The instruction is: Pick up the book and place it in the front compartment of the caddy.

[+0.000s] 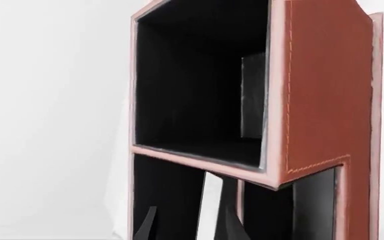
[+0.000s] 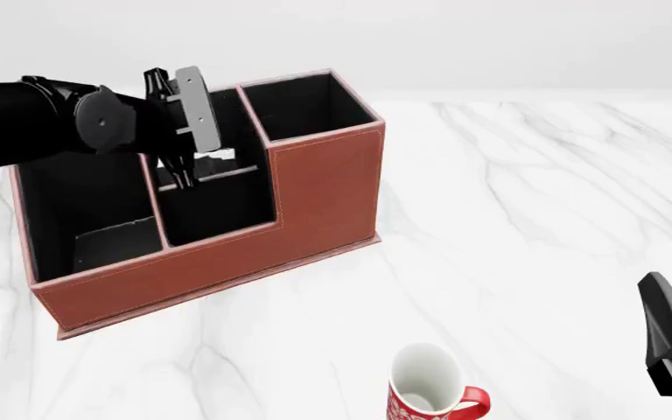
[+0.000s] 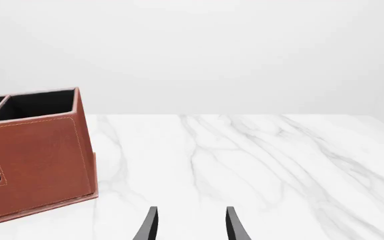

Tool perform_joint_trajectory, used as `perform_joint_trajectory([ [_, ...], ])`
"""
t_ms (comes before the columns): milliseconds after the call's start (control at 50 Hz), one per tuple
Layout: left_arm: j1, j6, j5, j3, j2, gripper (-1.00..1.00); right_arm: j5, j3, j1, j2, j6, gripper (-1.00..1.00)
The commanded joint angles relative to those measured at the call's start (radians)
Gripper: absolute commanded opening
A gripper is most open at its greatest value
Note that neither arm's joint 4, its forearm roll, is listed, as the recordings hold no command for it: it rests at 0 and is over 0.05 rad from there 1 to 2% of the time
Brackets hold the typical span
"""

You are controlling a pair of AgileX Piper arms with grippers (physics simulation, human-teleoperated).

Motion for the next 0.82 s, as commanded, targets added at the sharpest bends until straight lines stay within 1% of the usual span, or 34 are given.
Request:
perform_joint_trajectory([
  [20,-0.005,-0.003,0.035,0.064,-0.114,1.0,0.0,0.0,0.0,-0.001,0.0,1.0],
  [220,-0.02,-0.006,0.049,0.136,-0.207,1.0,0.0,0.0,0.0,-0.001,0.0,1.0],
  [300,-0.039,-0.002,0.064,0.182,-0.277,1.0,0.0,0.0,0.0,-0.001,0.0,1.0],
  [360,-0.07,-0.019,0.092,0.199,-0.335,1.0,0.0,0.0,0.0,-0.001,0.0,1.0],
  [440,-0.09,-0.006,0.103,0.262,-0.404,1.0,0.0,0.0,0.0,-0.001,0.0,1.0],
  [520,-0.109,-0.012,0.116,0.301,-0.463,1.0,0.0,0.0,0.0,-0.001,0.0,1.0],
  [580,-0.128,-0.016,0.122,0.356,-0.525,1.0,0.0,0.0,0.0,-0.001,0.0,1.0],
  [700,-0.156,-0.027,0.137,0.429,-0.612,1.0,0.0,0.0,0.0,-0.001,0.0,1.0],
  [780,-0.164,-0.006,0.162,0.502,-0.689,1.0,0.0,0.0,0.0,-0.001,0.0,1.0],
  [820,-0.174,-0.007,0.19,0.528,-0.744,1.0,0.0,0.0,0.0,-0.001,0.0,1.0],
])
